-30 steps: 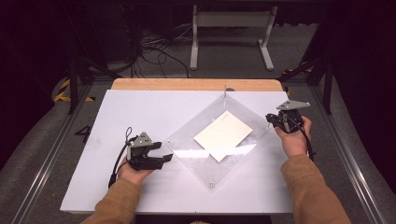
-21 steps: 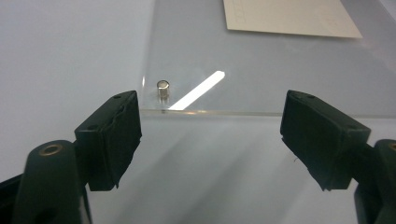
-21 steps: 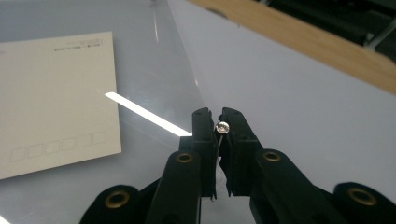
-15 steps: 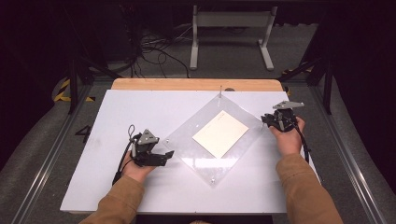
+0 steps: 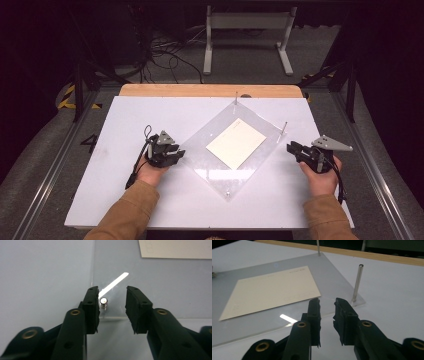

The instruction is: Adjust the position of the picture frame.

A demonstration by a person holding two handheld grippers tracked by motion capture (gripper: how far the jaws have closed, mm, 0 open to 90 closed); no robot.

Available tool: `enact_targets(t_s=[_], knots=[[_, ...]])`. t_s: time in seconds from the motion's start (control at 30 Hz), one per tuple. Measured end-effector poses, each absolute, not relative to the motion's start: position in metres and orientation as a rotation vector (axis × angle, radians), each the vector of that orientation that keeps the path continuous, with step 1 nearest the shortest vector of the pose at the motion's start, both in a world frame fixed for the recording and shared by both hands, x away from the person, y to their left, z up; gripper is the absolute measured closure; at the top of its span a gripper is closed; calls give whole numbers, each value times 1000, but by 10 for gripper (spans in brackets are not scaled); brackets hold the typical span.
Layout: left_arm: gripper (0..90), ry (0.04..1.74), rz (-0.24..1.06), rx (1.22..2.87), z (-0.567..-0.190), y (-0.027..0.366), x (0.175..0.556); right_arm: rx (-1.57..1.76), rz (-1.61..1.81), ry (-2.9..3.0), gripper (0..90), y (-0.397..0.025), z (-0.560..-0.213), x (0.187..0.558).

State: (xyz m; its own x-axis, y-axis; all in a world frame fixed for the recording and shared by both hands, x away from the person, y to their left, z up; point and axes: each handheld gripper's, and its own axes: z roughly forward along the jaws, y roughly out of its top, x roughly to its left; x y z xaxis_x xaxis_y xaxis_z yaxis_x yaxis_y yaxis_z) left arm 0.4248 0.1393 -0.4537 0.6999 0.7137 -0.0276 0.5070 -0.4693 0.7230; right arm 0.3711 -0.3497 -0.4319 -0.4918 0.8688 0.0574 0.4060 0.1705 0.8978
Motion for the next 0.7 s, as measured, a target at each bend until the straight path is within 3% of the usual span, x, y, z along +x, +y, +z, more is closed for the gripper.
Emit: enact_targets(t_s=[0.3,0.47,0.7], knots=[[822,907,375,2166,-458,141,429,1185,1281,1987,725,-352,-432,356],[830,885,398,2183,-457,140,429,1191,1287,1979,714,-356,-432,356],[829,799,282,2302,-448,134,416,1181,1285,2002,677,-360,-432,355]])
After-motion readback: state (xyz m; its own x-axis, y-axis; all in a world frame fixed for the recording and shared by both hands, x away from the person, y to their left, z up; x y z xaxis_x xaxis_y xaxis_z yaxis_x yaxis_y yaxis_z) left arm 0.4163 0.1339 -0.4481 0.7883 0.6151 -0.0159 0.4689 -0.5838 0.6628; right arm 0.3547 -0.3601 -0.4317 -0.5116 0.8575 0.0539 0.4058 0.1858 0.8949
